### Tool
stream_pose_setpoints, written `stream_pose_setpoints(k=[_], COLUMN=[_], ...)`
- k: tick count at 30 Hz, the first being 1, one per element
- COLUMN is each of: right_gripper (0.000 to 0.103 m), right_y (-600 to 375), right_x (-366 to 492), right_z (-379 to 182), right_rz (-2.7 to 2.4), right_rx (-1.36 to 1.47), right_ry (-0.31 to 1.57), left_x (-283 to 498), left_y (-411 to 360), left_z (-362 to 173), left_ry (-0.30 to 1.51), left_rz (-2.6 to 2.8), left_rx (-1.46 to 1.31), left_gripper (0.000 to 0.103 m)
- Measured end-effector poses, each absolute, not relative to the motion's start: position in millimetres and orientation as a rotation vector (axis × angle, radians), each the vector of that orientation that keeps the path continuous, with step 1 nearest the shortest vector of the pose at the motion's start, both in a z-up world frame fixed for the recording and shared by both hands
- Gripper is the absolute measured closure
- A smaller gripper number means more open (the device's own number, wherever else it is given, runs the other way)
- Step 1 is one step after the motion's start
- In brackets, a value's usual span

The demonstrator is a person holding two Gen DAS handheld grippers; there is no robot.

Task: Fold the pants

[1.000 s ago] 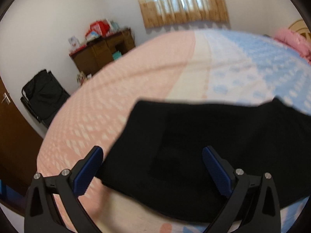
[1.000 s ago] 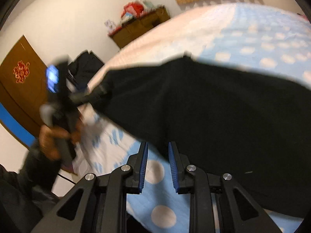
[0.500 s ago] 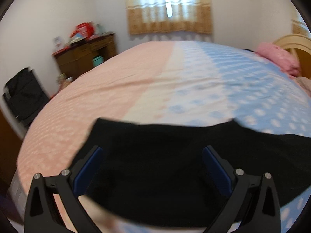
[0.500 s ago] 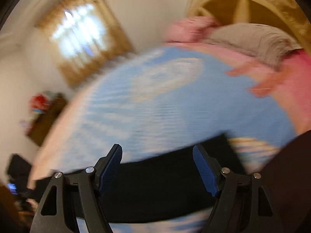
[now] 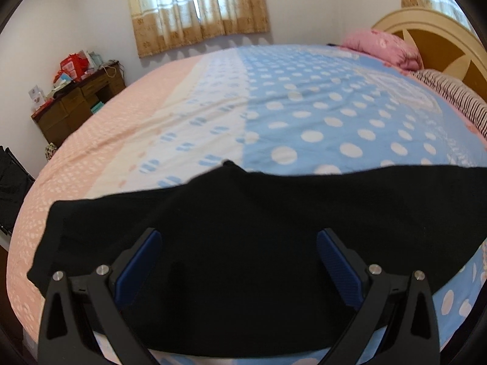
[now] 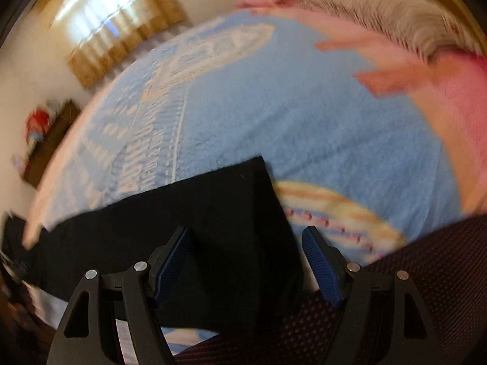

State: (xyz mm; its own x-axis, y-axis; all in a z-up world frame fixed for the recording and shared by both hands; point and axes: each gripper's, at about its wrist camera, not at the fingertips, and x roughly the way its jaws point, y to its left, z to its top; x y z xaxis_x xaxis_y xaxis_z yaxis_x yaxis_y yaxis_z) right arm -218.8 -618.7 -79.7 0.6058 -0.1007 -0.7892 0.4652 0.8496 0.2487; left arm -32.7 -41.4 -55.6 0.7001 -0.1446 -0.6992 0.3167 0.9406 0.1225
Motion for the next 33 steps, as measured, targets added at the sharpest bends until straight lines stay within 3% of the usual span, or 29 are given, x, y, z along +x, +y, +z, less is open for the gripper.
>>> stream_pose_setpoints(k=[2, 4, 5, 6, 8, 9, 20, 33], right_gripper=[0.027, 0.037, 0.046, 0.064, 0.088, 0.091, 0.091, 0.088], right_y=[-614, -609, -605, -602, -600, -596, -430, -245], right_x=[-215, -213, -212, -213, -217, -216, -195, -104], right_z=[-82, -83, -83, -81, -77, -74, 18, -73], right_rz=[-0.351, -0.375, -0.388, -0.373, -0.337, -0.342, 0.007, 0.084], right_rx=[0.434, 0.406, 0.383, 0.391, 0.428, 0.427, 0.405, 0.182], right_ry=[0.888, 0.916, 0.931, 0.929, 0.929, 0.926, 0.756, 0.839], left_x=[-33, -34, -33, -33, -34, -32, -30, -29], left_y=[-45, -44, -44, -44, -40, -40, -5, 47], left_z=[-56, -54, -54, -53, -51, -50, -41, -38], left_ry=[0.757, 0.753, 0.751, 0.749, 0.746, 0.745, 0.721, 0.702], left_rz=[-0.261, -0.261, -0.261, -0.261, -0.263, -0.263, -0.262, -0.193], left_rx=[0.252, 0.251, 0.248, 0.243, 0.231, 0.229, 0.126, 0.070], left_gripper=[0.000, 0.000, 0.000, 0.000, 0.000, 0.000, 0.000, 0.000])
